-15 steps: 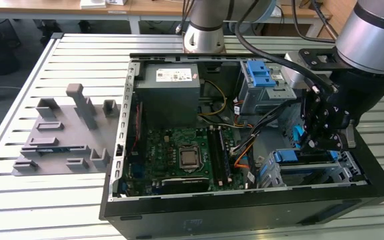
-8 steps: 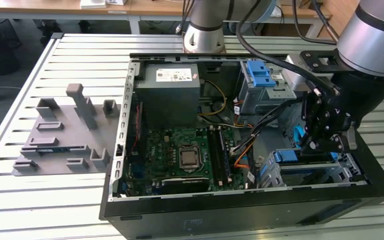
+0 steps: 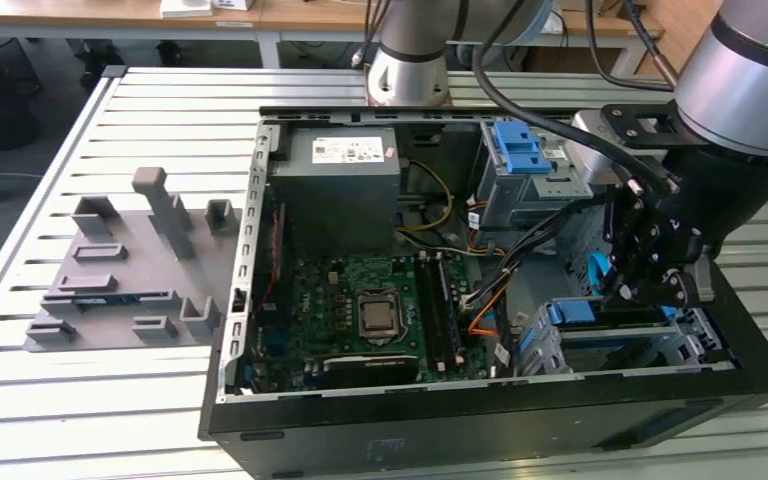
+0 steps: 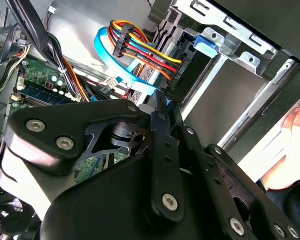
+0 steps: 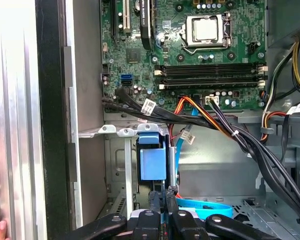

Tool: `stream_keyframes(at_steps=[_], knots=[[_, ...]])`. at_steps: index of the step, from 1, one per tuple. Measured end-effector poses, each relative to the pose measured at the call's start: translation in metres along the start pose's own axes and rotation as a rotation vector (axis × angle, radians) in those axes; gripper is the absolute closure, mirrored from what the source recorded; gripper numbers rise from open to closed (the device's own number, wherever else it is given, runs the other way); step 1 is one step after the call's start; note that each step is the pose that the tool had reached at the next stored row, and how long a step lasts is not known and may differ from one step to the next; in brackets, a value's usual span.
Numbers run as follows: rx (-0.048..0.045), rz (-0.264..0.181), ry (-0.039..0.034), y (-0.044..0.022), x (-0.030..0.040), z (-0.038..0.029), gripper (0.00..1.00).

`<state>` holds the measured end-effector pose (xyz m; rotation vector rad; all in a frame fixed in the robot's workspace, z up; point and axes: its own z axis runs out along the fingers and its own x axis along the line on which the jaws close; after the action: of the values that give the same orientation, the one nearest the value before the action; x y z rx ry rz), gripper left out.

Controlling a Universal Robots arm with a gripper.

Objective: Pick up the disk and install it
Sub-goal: 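Insert the second disk wire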

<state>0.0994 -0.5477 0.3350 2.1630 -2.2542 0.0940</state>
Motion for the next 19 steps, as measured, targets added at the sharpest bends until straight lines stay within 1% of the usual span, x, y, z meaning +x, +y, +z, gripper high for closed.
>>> stream_keyframes(at_steps=[2, 5, 13, 19], knots=[[-0.0001, 0.000, -0.0026, -0.0001, 0.0000, 0.0003, 0.84], [-0.0004, 0.000, -0.0101, -0.0003, -0.0001, 0.0005, 0.84], [-0.0004, 0.000, -0.0104, -0.0013, 0.0000, 0.0019, 0.84], [-0.0005, 0.000, -0.0106, -0.0014, 0.0001, 0.0043, 0.84]])
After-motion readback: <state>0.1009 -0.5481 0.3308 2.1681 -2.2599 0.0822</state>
